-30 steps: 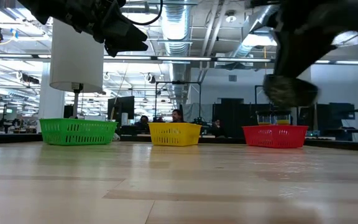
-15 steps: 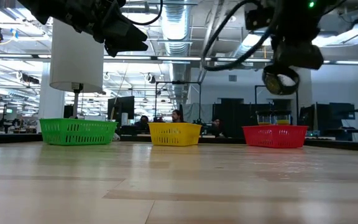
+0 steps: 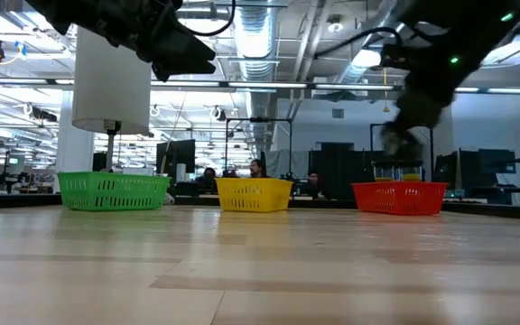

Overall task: Pick & Place Office items
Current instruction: Put the black watch into the yellow bin, then adjust the bottom black timer in the green bin, then return to Home Position

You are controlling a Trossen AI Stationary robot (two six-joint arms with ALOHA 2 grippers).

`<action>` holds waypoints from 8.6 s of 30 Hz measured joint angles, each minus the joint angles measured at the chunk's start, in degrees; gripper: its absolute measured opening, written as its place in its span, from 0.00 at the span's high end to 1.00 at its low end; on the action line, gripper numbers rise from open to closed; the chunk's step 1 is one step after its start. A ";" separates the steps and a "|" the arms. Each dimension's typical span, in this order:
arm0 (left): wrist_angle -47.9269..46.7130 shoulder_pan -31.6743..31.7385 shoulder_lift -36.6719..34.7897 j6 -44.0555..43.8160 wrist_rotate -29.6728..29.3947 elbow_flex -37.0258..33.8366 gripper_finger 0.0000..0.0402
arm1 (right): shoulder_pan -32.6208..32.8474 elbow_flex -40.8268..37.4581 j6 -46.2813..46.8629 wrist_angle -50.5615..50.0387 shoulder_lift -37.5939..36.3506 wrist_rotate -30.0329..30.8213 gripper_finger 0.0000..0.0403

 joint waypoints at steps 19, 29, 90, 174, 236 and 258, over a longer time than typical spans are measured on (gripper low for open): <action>1.06 0.02 -0.01 -2.46 -5.82 0.00 0.56 | -26.42 -11.12 -37.22 68.02 8.71 -44.91 0.97; 1.00 -0.35 0.01 -6.60 -5.82 -1.74 0.56 | -30.17 -1.27 -40.91 70.87 17.86 -48.14 0.97; -14.66 -0.97 -4.55 -17.77 -18.89 -7.65 0.65 | -32.49 30.13 -40.52 28.52 28.72 -47.48 0.63; -12.03 8.54 -28.86 1.39 -12.08 -8.16 0.99 | -25.87 6.33 -35.04 37.72 0.84 -47.52 0.63; 10.18 8.58 -41.84 3.21 4.11 -34.75 0.99 | -26.32 6.59 -32.36 41.13 -2.29 -47.58 0.63; 11.06 8.59 -41.86 3.19 4.12 -34.75 0.99 | -25.14 -17.58 -31.66 57.39 -39.40 -60.07 0.63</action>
